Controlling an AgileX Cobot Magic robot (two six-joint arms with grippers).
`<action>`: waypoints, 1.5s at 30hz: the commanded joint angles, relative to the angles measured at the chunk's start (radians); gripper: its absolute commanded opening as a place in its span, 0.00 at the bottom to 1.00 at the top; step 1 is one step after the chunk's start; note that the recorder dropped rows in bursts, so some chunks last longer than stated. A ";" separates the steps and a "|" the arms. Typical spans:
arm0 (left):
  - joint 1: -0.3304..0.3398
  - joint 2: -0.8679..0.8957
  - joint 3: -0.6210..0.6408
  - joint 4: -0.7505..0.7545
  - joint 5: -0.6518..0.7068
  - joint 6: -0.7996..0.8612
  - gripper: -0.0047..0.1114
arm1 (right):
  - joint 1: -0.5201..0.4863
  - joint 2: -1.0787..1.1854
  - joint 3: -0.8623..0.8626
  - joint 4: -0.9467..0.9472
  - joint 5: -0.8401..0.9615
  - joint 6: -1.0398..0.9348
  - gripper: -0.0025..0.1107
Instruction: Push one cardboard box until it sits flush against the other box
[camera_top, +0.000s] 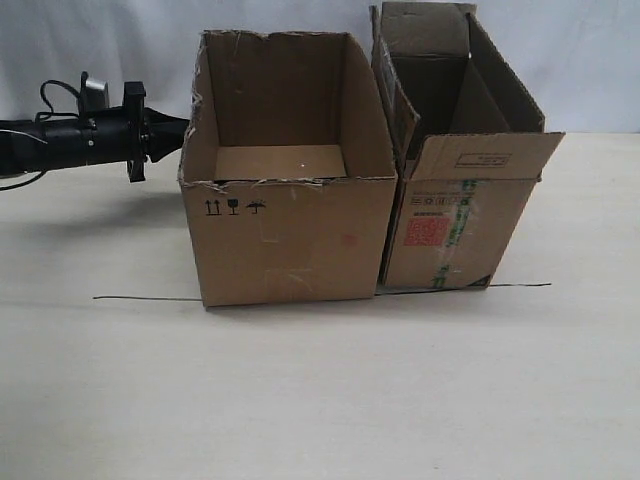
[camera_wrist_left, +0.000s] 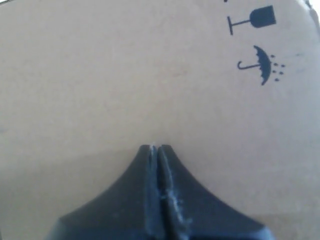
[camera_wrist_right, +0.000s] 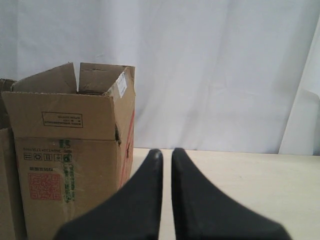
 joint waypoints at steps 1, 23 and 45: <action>-0.020 -0.003 -0.011 -0.014 0.013 0.003 0.04 | 0.000 -0.003 0.004 -0.001 0.002 -0.002 0.07; 0.090 -0.079 -0.011 0.057 0.013 -0.015 0.04 | 0.000 -0.003 0.004 -0.001 0.002 -0.001 0.07; -0.426 -1.008 0.551 1.277 -0.316 -0.198 0.04 | 0.000 -0.003 0.004 -0.001 0.002 -0.004 0.07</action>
